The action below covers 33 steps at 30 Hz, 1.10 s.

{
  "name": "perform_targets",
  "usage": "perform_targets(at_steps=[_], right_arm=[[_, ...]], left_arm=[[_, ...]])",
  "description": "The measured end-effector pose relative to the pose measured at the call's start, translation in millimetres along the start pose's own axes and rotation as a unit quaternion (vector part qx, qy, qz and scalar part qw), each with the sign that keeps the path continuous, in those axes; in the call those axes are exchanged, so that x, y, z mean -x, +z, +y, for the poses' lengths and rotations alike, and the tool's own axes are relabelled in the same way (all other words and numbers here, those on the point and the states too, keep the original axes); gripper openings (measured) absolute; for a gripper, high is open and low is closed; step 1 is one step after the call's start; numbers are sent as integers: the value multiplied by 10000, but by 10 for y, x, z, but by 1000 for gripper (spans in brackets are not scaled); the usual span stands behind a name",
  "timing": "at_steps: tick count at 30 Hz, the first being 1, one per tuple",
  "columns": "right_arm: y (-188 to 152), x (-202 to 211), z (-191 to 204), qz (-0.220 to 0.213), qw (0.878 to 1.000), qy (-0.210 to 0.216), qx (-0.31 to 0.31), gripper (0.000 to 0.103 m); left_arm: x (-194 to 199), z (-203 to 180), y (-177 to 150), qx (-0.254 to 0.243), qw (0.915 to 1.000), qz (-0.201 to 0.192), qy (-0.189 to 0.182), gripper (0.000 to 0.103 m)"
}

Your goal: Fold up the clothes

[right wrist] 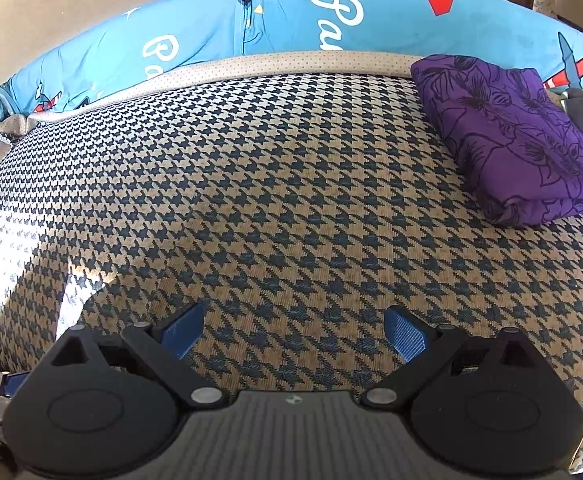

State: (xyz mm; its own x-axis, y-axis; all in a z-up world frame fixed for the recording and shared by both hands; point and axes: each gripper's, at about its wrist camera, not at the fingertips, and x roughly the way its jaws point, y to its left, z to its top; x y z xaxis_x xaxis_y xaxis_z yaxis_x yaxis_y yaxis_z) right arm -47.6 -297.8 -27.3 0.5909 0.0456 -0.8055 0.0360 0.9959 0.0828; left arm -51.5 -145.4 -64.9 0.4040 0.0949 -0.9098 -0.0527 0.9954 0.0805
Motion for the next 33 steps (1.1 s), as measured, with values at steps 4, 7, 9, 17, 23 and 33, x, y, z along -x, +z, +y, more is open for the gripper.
perform_targets(at_steps=[4,7,9,17,23,33], right_arm=[[-8,-43,11,84,10000,-6,-2,97],[-11,-74,19,146,9999,0,-15,97],[-12,-89,21,180,9998,-2,-26,97],[-9,-139,29,275,9996,-41,-58,97],[-1,-183,47,354,9993,-61,-72,97],[5,-266,5,479,9983,-166,-271,97]], left_arm=[[-22,15,1,-1,10000,11,-6,103],[-38,23,3,-3,10000,13,-33,103],[-48,28,6,-1,10000,14,-52,103],[-93,46,22,-2,9999,-11,-135,103],[-126,70,47,-24,9997,9,-240,103],[-83,64,88,-161,9994,-210,-216,103]])
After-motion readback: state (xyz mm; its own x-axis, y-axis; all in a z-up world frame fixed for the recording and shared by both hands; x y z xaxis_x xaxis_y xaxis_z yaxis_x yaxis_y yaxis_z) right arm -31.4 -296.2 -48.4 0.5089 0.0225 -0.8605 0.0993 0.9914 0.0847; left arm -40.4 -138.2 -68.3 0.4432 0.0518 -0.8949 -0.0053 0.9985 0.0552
